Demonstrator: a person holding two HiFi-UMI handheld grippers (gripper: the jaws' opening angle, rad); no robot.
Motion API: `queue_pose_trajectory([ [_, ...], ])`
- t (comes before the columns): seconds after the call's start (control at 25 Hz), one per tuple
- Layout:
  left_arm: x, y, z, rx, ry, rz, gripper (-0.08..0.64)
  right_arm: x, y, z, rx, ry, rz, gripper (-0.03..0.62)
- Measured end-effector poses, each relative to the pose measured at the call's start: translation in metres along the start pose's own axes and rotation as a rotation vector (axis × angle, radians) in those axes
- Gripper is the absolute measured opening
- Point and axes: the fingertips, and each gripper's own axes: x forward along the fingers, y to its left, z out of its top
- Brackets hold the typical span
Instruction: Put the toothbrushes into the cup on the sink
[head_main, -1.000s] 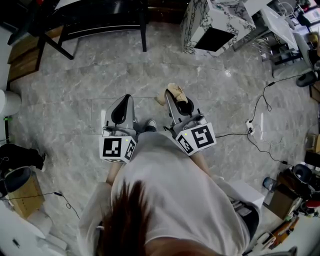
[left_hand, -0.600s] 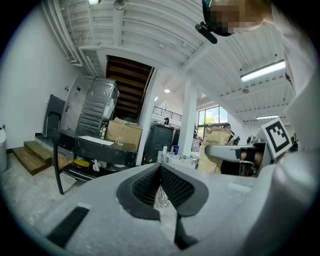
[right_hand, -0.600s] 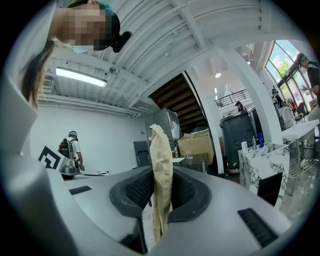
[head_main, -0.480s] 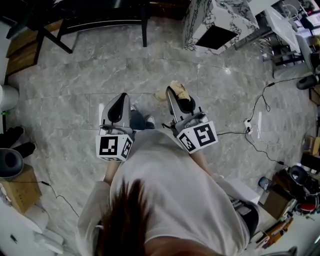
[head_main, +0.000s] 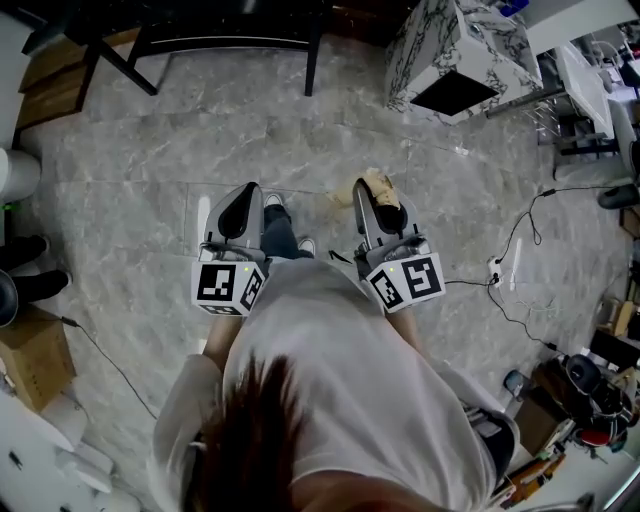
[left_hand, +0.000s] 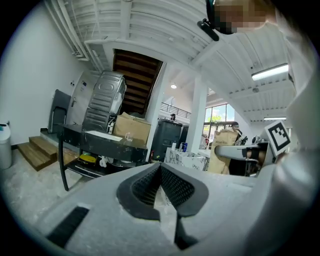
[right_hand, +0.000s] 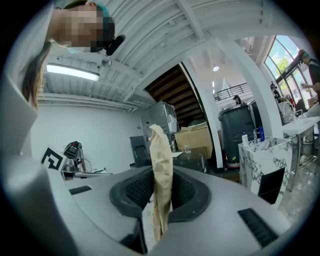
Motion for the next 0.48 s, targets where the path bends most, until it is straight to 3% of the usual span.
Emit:
queue_pose_trajectory([
  [0.48, 0.069, 0.09, 0.062, 0.031, -0.03, -0.074, 0.009, 0.126, 0.007, 0.029, 0.006, -0.027, -0.04, 0.057],
])
